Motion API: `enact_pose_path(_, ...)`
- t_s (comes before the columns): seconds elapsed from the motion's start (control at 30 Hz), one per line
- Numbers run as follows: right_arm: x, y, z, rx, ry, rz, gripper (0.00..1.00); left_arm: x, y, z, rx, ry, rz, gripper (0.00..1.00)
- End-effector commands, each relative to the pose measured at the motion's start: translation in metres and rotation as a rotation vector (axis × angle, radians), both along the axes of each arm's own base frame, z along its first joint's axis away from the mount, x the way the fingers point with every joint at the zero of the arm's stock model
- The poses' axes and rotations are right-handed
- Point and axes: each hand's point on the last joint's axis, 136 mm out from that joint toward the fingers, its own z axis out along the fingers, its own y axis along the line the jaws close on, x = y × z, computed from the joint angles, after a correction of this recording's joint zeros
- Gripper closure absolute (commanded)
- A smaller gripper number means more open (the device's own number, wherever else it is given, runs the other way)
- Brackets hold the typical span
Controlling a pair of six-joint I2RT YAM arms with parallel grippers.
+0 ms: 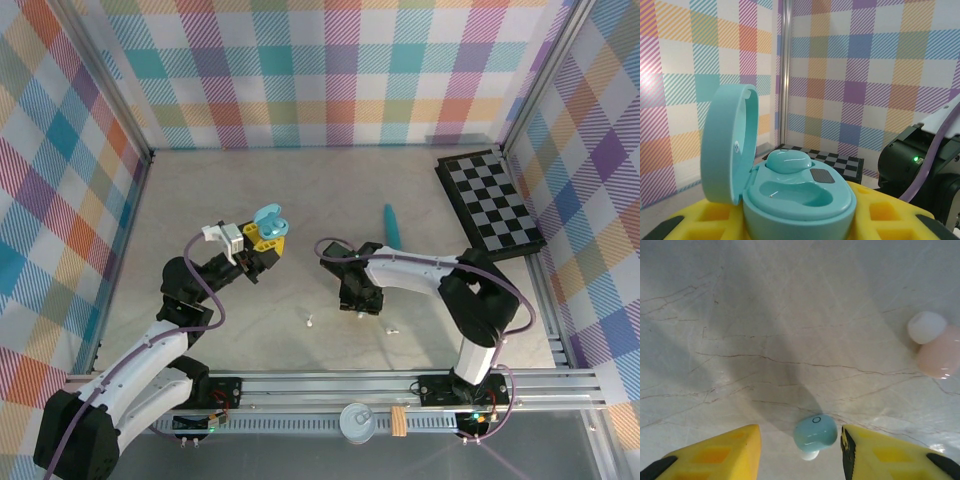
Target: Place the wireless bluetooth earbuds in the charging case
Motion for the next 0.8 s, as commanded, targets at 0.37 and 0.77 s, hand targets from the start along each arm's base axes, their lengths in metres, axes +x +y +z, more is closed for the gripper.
enact_pose_path(0.37,0.01,0.01,-0.002,0.01,-0.014,0.038,0.64,-0.004,0.005,0.013,-0.022,-0.058,0.006,0.73)
enact_pose_path(0.77,0.01,0.003,0.001,-0.027,-0.014,0.072,0.78,-0.004,0.005,0.014,-0.025,-0.064,0.003,0.73)
